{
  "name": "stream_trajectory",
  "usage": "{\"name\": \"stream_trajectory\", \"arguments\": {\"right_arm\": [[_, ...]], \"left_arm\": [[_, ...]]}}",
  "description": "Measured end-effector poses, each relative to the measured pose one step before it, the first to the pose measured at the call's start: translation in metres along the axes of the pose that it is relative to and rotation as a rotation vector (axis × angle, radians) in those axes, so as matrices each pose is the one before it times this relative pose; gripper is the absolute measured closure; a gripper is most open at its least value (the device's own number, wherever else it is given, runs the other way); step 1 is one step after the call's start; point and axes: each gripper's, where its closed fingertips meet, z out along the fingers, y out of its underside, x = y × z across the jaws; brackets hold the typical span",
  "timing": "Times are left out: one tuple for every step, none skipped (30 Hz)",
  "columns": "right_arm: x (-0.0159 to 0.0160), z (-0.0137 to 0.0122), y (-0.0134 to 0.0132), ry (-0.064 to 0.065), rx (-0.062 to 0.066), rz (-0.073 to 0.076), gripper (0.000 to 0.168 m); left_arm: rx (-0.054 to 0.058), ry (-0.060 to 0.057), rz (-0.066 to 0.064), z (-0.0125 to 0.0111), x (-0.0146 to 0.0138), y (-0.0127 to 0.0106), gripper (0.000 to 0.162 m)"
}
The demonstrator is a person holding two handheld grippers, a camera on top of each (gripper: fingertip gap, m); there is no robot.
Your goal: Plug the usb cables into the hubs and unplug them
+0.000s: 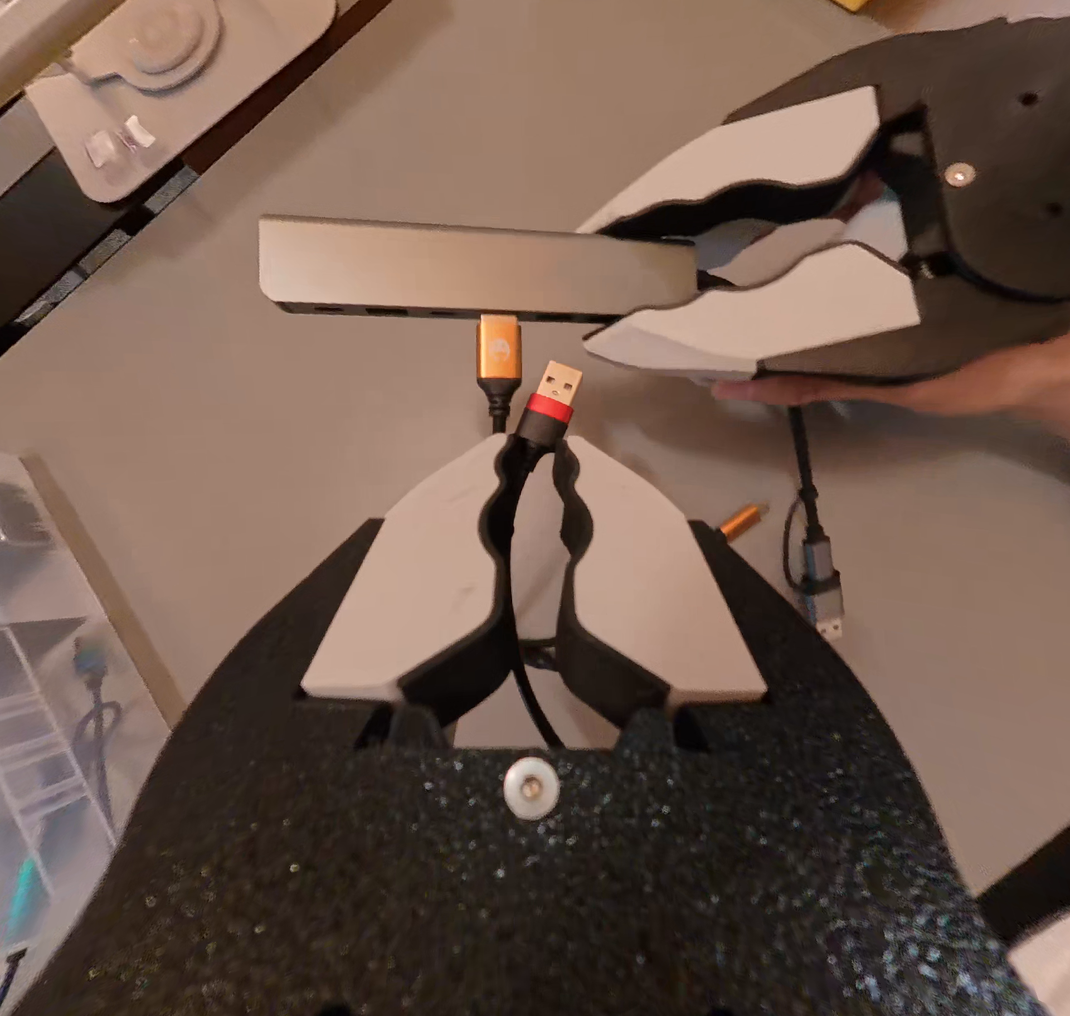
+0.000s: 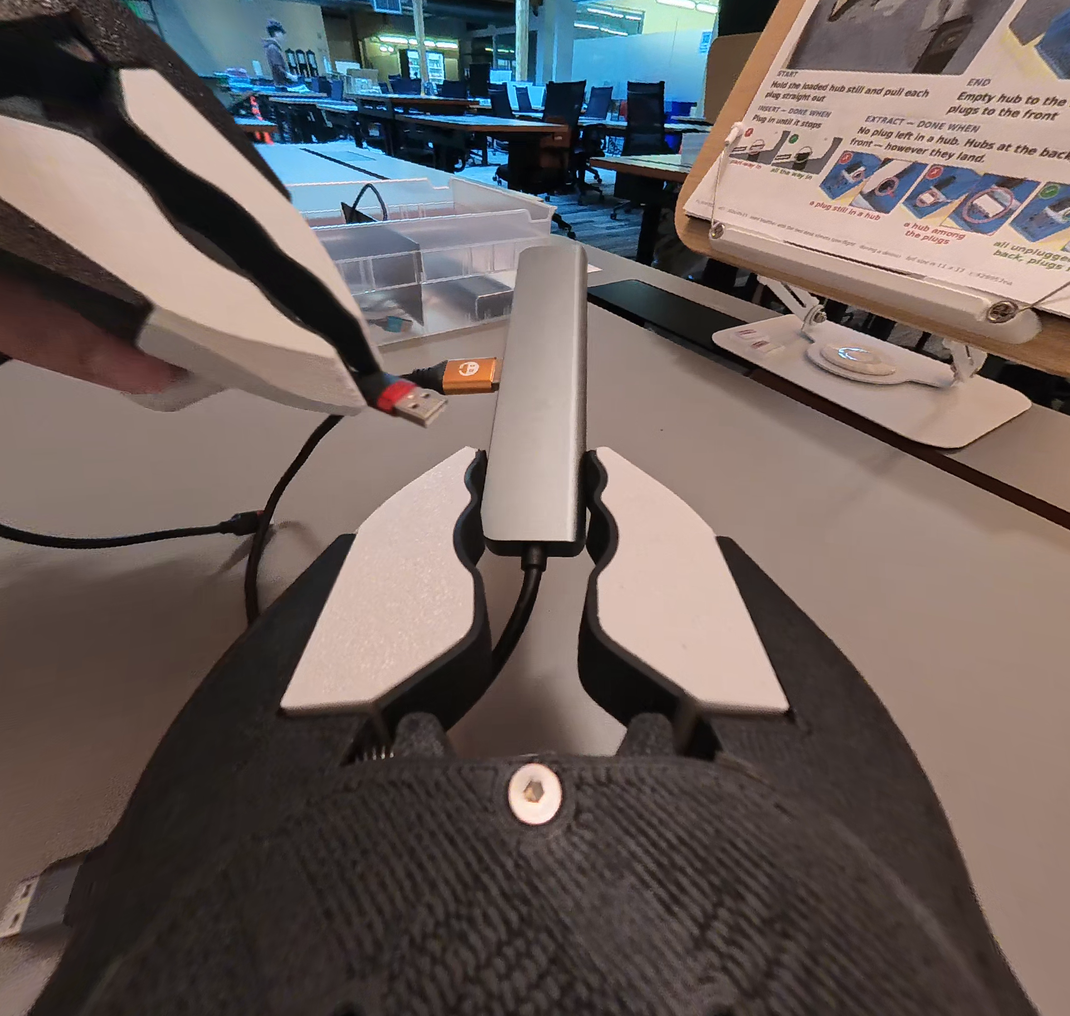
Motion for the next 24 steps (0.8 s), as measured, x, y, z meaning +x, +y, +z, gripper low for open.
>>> {"name": "stream_trajectory", "arguments": {"right_arm": [[-0.00007,-0.00014,-0.00019,0.0043,0.0014,-0.0052,0.136],[-0.00012,0.00001,-0.00008,0.0020,0.0004,-0.0031,0.136],[0.00061,-0.00006,-0.00009,0.0057,0.0007,-0.0009,0.136],[0.00080,-0.00020,-0.00018,0.0074,0.0016,-0.0002,0.136],[0.00081,-0.00026,-0.00021,0.0063,0.0020,0.0004,0.136],[0.00111,-0.00011,-0.00022,0.0073,0.0012,0.0021,0.136],[0.00118,-0.00019,-0.00010,0.0078,0.0012,0.0034,0.136],[0.00084,0.00001,-0.00006,0.0032,0.0008,0.0040,0.136],[0.00101,0.00002,0.00009,0.0043,-0.0005,0.0049,0.136],[0.00109,0.00016,0.00003,0.0063,-0.0010,0.0043,0.136],[0.00062,0.00001,0.00002,0.0040,-0.0001,0.0013,0.136],[0.00048,0.00006,0.00003,0.0044,-0.0004,-0.0004,0.136],[0.00089,0.00024,0.00021,0.0077,-0.0020,-0.0003,0.136],[0.00096,0.00013,0.00021,0.0090,-0.0019,-0.0002,0.136],[0.00049,0.00015,0.00004,0.0045,-0.0005,-0.0005,0.136],[0.00030,-0.00002,0.00005,0.0021,-0.0004,0.0010,0.136],[0.00121,-0.00009,-0.00001,0.0063,0.0004,0.0045,0.136],[0.00128,-0.00038,-0.00026,0.0058,0.0028,0.0063,0.136],[0.00112,-0.00046,-0.00050,0.0016,0.0048,0.0085,0.136],[0.00090,-0.00039,-0.00057,-0.0006,0.0044,0.0088,0.136],[0.00068,-0.00038,-0.00048,0.0013,0.0043,0.0053,0.136],[0.00020,-0.00007,-0.00009,0.0025,0.0008,-0.0009,0.136],[0.00053,0.00008,0.00002,0.0078,-0.0003,-0.0033,0.136],[0.00048,0.00009,0.00008,0.0058,-0.0007,-0.0021,0.136]], "left_arm": [[0.0011,-0.0081,-0.0098,0.00297,-0.00032,-0.00147,0.151],[0.0037,0.0034,-0.0132,0.00297,0.00121,-0.00140,0.151],[0.0105,0.0103,-0.0165,0.00233,0.00204,-0.00204,0.151],[0.0136,0.0031,-0.0153,0.00179,0.00093,-0.00216,0.152],[0.0076,-0.0108,-0.0069,0.00131,-0.00113,-0.00119,0.152],[0.0094,-0.0108,-0.0040,0.00080,-0.00113,-0.00122,0.151],[0.0150,-0.0038,-0.0078,0.00050,-0.00026,-0.00191,0.151],[0.0138,-0.0075,-0.0055,0.00047,-0.00060,-0.00173,0.152],[0.0104,-0.0129,0.0006,0.00054,-0.00101,-0.00115,0.152],[0.0105,-0.0114,0.0013,0.00095,-0.00046,-0.00135,0.152],[0.0107,-0.0097,0.0009,0.00088,-0.00012,-0.00146,0.152],[0.0035,-0.0117,0.0048,0.00103,-0.00021,-0.00068,0.152],[0.0003,-0.0139,0.0078,0.00120,-0.00057,-0.00027,0.152],[0.0024,-0.0116,0.0067,0.00134,-0.00027,-0.00054,0.152],[0.0007,-0.0077,0.0051,0.00144,0.00018,-0.00035,0.152],[-0.0033,-0.0069,0.0054,0.00149,0.00032,0.00025,0.152],[-0.0012,-0.0058,0.0039,0.00145,0.00036,-0.00009,0.152],[0.0042,-0.0025,0.0000,0.00114,0.00035,-0.00081,0.152],[0.0066,0.0015,-0.0046,0.00043,0.00044,-0.00135,0.152],[0.0078,0.0026,-0.0067,-0.00018,0.00020,-0.00170,0.152],[0.0079,0.0012,-0.0063,-0.00032,0.00016,-0.00191,0.151],[0.0045,-0.0015,-0.0038,0.00009,0.00004,-0.00132,0.151],[0.0028,-0.0053,-0.0006,0.00050,-0.00005,-0.00077,0.151],[0.0025,-0.0067,0.0007,0.00054,0.00004,-0.00034,0.151]]}}
